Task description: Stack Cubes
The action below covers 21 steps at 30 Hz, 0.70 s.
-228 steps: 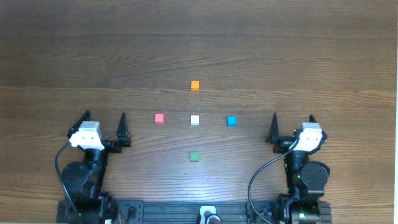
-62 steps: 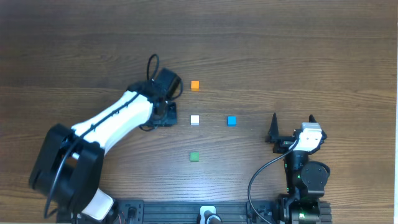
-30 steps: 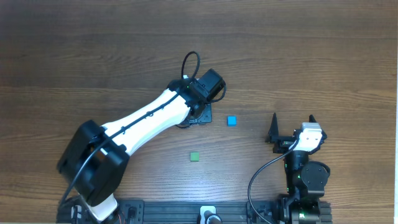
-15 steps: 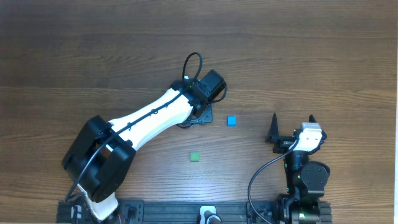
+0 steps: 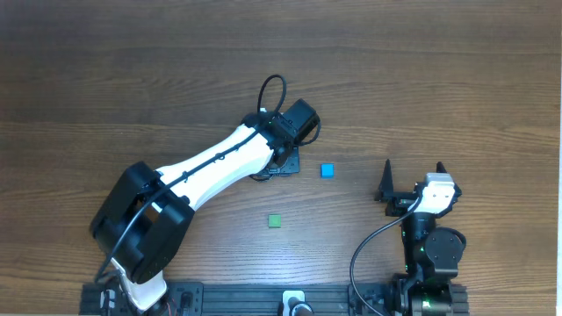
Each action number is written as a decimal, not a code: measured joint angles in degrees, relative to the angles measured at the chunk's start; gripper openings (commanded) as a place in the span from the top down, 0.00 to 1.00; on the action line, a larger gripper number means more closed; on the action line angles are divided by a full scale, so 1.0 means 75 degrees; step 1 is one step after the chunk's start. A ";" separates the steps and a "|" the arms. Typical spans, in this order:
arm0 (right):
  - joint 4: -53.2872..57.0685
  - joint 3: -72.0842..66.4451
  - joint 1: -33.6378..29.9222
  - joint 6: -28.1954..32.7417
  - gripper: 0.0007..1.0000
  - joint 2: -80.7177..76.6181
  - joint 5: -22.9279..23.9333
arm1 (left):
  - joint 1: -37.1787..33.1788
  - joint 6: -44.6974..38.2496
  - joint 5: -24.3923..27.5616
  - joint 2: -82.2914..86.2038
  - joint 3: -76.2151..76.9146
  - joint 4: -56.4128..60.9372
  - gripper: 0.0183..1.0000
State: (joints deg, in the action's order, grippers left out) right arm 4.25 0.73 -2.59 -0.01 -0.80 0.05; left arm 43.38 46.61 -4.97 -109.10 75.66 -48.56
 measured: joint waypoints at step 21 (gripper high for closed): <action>0.0000 0.0000 0.0000 0.0003 0.01 0.0000 0.0000 | 0.0000 0.0140 -0.0003 -0.0207 0.0000 0.0140 0.95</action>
State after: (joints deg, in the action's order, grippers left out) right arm 4.25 0.73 -2.59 0.01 -0.80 0.05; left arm 43.38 47.66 -4.99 -110.65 75.66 -47.51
